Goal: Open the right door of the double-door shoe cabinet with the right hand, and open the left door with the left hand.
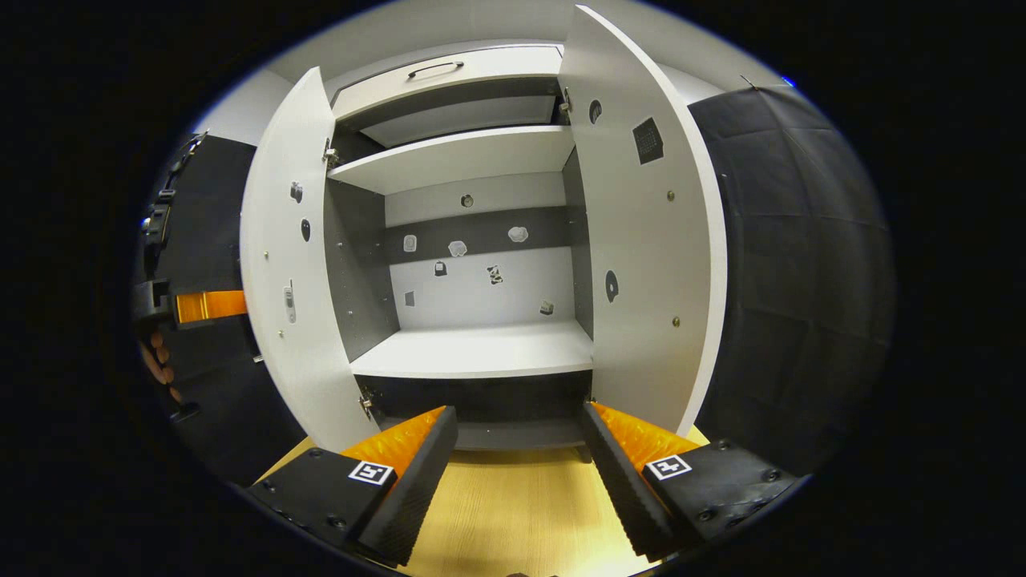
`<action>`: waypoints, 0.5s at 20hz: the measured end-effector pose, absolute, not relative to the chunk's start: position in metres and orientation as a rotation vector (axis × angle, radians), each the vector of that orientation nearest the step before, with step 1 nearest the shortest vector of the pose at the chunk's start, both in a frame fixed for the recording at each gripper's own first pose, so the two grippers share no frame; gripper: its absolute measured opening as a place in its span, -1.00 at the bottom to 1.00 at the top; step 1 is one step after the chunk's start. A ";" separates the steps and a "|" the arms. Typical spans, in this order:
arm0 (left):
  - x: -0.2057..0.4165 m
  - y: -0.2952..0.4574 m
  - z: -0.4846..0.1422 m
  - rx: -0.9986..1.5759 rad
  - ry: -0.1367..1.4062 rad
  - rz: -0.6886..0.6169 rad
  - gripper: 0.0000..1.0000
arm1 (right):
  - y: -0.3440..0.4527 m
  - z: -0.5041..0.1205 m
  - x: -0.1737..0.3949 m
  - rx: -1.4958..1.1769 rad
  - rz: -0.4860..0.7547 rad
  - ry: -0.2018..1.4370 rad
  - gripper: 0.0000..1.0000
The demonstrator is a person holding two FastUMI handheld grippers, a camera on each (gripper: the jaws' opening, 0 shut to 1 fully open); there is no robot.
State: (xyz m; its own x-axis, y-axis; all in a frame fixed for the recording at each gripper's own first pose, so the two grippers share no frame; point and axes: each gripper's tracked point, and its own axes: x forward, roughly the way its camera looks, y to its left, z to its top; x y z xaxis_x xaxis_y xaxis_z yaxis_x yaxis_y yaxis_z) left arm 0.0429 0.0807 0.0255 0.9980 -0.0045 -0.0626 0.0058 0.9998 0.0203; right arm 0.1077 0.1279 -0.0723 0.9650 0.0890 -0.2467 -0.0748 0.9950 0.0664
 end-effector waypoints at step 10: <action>0.026 0.155 0.030 -0.005 0.050 -0.014 -0.90 | 0.146 -0.063 0.088 0.026 0.049 0.229 0.97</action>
